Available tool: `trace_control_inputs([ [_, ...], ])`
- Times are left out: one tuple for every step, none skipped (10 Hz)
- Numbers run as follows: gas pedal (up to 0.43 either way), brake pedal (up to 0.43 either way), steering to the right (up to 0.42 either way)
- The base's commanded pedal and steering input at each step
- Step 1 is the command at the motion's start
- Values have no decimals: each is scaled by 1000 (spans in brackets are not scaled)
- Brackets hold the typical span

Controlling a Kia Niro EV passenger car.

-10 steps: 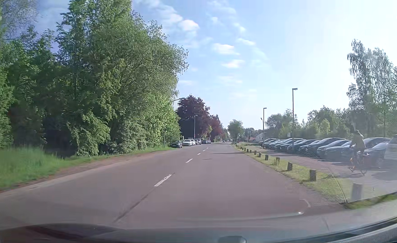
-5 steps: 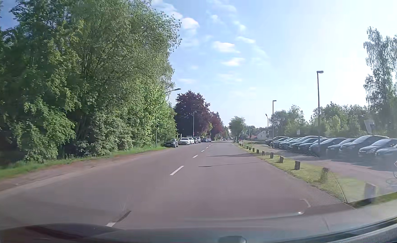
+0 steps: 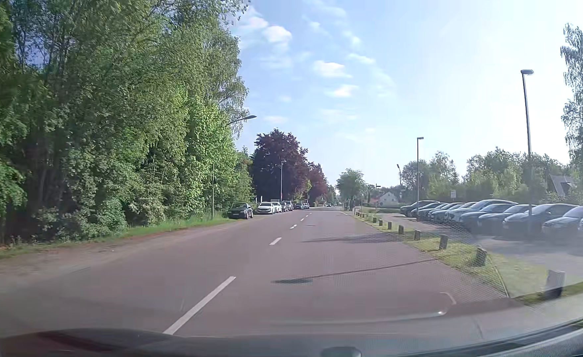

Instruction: Follow the waypoints while adhering to traffic rules and regulations

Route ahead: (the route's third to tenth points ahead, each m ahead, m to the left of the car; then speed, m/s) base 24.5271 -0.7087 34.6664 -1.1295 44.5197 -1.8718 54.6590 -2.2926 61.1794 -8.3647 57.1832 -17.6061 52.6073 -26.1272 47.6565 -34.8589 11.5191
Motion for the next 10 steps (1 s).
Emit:
trace_control_inputs([
  [0,256,5],
  [0,256,5],
  [0,256,5],
  [0,256,6],
  [0,256,6],
  [0,256,6],
  [0,238,9],
  [0,213,11],
  [0,207,11],
  [0,207,11],
])
